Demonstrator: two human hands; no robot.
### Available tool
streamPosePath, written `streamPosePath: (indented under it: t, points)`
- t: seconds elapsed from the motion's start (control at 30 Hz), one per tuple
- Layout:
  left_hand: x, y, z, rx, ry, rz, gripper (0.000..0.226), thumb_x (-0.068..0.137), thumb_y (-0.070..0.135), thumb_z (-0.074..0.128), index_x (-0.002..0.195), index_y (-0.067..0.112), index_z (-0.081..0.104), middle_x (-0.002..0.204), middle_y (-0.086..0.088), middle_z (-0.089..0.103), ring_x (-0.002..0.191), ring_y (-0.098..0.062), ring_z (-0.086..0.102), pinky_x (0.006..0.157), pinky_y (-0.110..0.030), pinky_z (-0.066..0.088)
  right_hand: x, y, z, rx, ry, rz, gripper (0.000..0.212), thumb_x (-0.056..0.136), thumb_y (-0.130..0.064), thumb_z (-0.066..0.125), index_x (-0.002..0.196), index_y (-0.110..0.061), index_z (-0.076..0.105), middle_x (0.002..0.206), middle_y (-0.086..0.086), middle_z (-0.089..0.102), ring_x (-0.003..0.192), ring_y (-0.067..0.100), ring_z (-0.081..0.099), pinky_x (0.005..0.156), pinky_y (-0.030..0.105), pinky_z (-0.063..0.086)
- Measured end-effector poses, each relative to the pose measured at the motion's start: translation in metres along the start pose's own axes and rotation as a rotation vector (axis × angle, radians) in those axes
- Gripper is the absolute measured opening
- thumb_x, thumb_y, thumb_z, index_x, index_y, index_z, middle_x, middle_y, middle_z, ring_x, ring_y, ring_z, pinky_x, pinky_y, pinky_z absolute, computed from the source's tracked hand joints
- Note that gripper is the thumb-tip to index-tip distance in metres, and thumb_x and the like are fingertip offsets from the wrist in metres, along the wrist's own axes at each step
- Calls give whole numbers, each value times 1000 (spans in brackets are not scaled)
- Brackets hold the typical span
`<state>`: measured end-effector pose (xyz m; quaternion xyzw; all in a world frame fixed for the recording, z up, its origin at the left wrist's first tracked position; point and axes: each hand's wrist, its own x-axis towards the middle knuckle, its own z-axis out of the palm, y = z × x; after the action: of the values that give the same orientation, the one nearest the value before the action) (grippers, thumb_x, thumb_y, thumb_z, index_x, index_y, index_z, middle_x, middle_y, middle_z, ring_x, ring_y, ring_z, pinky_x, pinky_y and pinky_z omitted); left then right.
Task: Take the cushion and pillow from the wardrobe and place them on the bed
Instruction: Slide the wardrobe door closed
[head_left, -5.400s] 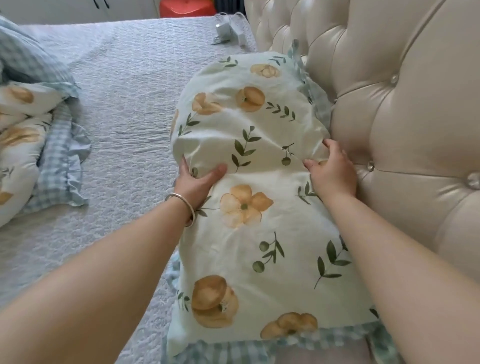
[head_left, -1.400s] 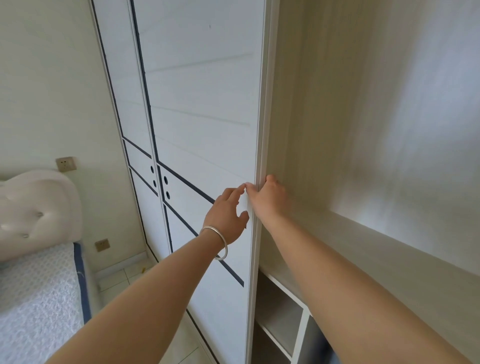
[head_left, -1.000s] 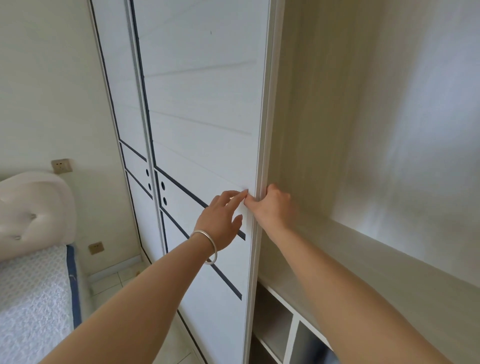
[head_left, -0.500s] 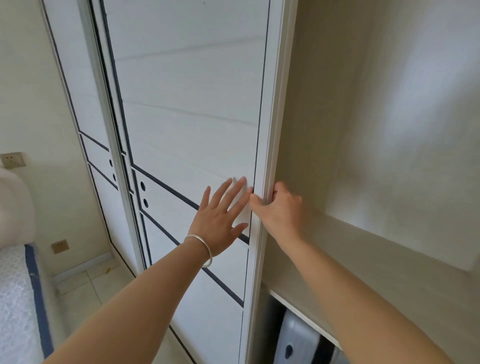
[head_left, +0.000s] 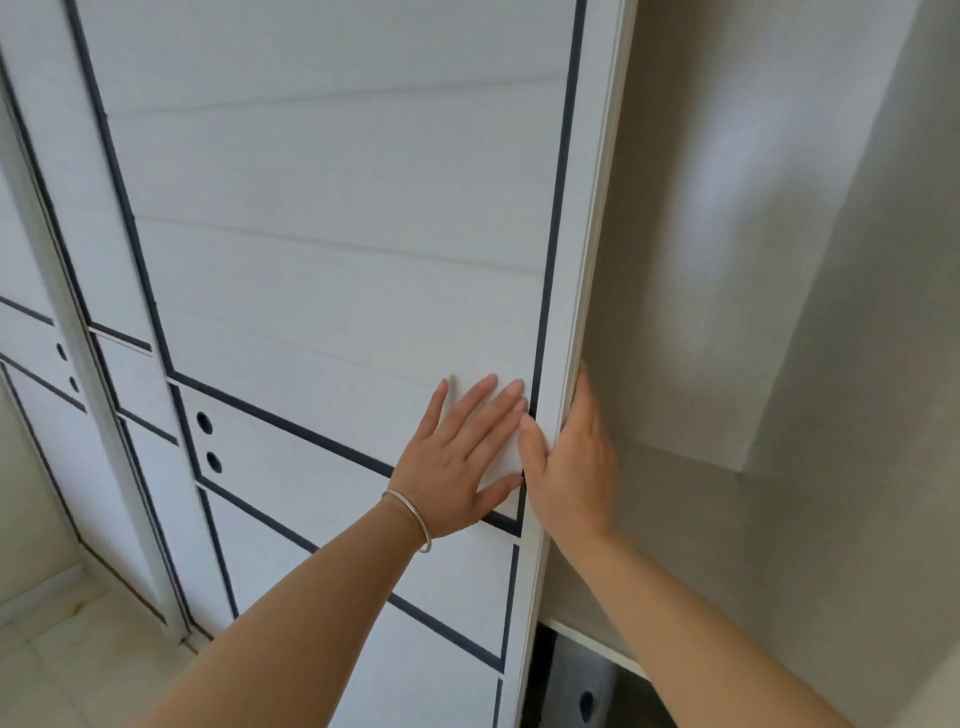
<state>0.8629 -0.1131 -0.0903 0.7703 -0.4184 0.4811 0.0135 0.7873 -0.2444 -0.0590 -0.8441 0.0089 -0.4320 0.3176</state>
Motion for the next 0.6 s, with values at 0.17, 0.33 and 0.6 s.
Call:
streamPosePath:
  t: [0.17,0.33,0.6]
  points:
    - [27,29,-5,-39,89,79,75,92,51,40,150,15,10,161,2,-4,147,-23,6,117,-54,8,-10,17,-36,-1,76,-9,71,86,-50,34,144,-10,29,144,6,44,130,19,44,105,40,40]
    - [49,61,-14,-77,127,155,70,91,49,46,146,13,22,154,-3,20,147,-22,7,117,-53,10,-19,33,-66,-11,127,22,67,85,-45,39,143,-12,30,138,5,49,123,18,48,100,42,45]
    - [74,100,-25,-128,167,212,69,91,48,46,145,13,23,153,-4,20,142,-24,20,115,-53,13,-31,46,-99,-178,254,58,59,91,-36,41,141,-7,32,124,11,51,109,18,47,93,34,46]
